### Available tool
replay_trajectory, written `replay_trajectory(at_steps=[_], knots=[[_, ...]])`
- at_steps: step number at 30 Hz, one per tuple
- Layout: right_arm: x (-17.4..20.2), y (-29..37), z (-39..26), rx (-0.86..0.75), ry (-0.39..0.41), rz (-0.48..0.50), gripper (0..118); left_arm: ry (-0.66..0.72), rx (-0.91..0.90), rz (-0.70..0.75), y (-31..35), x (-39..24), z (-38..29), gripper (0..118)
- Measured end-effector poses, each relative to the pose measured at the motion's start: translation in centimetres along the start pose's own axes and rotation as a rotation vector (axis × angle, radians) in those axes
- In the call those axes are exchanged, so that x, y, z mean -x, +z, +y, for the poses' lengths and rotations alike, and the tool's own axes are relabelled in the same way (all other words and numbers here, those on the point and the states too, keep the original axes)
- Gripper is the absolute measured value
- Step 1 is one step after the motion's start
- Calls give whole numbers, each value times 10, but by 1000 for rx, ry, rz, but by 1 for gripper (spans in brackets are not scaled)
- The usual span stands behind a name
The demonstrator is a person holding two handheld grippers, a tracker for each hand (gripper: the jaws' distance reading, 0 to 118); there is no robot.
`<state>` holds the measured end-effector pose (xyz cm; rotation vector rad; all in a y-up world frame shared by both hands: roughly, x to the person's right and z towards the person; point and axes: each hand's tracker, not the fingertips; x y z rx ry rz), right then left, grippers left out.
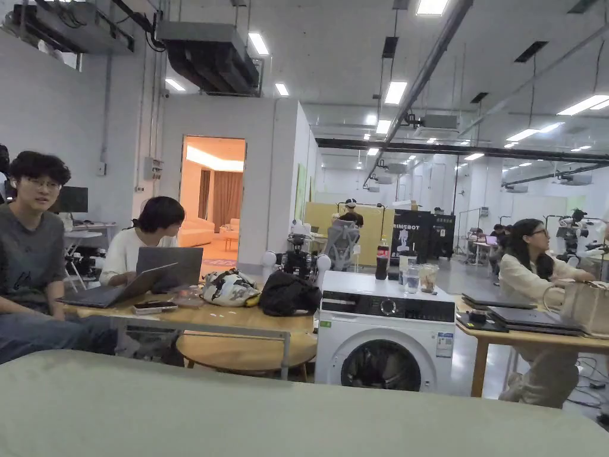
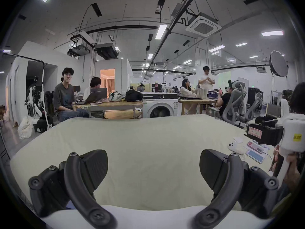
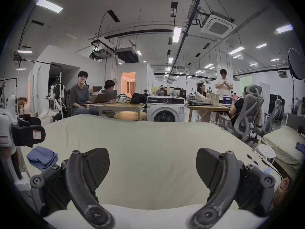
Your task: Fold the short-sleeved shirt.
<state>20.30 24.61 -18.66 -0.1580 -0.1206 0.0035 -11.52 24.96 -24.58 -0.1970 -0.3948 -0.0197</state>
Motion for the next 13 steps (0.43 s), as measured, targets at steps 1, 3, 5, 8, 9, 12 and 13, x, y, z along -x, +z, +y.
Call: replay_trajectory(at_steps=[1, 3, 5, 8, 9, 12, 13], knots=[[1, 0, 0, -3, 5, 3, 107, 5, -1, -8, -1, 1, 0, 111], [4, -3, 1, -10, 22, 4, 107, 10, -8, -12, -4, 1, -1, 111], [5, -9, 3, -11, 36, 5, 107, 12, -22, -3, -9, 2, -1, 111], [6, -21, 1, -12, 31, -3, 107, 6, -30, -2, -21, 4, 1, 111], [6, -26, 0, -10, 24, -2, 107, 3, -32, -5, -25, 5, 2, 111], [6, -39, -3, 3, 13, 17, 107, -3, -43, -17, -42, 9, 2, 111], [6, -44, -4, 12, 28, 27, 107, -11, -40, -19, -48, 10, 3, 111]])
